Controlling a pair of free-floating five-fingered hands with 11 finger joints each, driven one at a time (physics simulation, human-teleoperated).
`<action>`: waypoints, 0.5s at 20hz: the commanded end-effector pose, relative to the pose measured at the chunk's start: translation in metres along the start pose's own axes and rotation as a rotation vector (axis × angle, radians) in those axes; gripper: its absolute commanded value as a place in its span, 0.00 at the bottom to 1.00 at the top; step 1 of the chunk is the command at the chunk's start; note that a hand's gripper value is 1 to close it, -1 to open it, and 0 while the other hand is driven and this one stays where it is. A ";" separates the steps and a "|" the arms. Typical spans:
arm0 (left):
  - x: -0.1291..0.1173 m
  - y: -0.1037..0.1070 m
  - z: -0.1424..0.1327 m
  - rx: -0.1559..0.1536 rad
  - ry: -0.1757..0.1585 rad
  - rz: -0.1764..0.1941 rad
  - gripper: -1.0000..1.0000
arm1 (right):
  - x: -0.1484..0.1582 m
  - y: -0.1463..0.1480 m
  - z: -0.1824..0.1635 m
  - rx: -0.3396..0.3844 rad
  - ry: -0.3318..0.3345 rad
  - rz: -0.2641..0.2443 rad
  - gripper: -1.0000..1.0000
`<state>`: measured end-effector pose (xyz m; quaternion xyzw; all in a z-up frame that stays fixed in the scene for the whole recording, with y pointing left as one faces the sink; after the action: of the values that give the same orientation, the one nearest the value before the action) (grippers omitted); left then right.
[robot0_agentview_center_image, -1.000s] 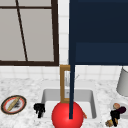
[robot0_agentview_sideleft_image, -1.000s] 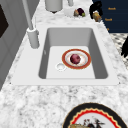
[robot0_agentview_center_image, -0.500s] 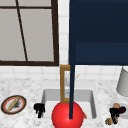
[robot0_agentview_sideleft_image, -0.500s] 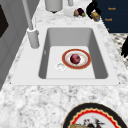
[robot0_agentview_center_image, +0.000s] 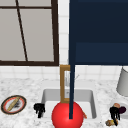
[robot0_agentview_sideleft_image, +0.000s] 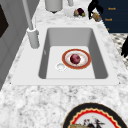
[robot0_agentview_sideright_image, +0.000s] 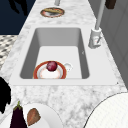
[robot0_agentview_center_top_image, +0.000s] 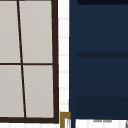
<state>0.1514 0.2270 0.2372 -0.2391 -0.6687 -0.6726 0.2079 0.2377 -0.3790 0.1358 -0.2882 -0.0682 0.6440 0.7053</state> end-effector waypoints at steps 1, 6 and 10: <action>0.000 0.000 0.000 0.000 0.000 0.000 0.50 | -0.003 -0.006 -0.005 0.002 -0.015 -0.008 0.00; 0.000 0.000 0.000 0.000 0.000 0.000 0.50 | -0.019 -0.014 -0.002 0.128 -0.077 0.009 0.00; 0.000 0.000 0.000 0.000 0.000 0.000 0.50 | -0.036 -0.011 -0.004 0.185 -0.160 0.021 0.00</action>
<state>0.1514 0.2270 0.2372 -0.2391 -0.6687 -0.6726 0.2079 0.2404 -0.3984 0.1488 -0.1670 -0.0428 0.6721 0.7201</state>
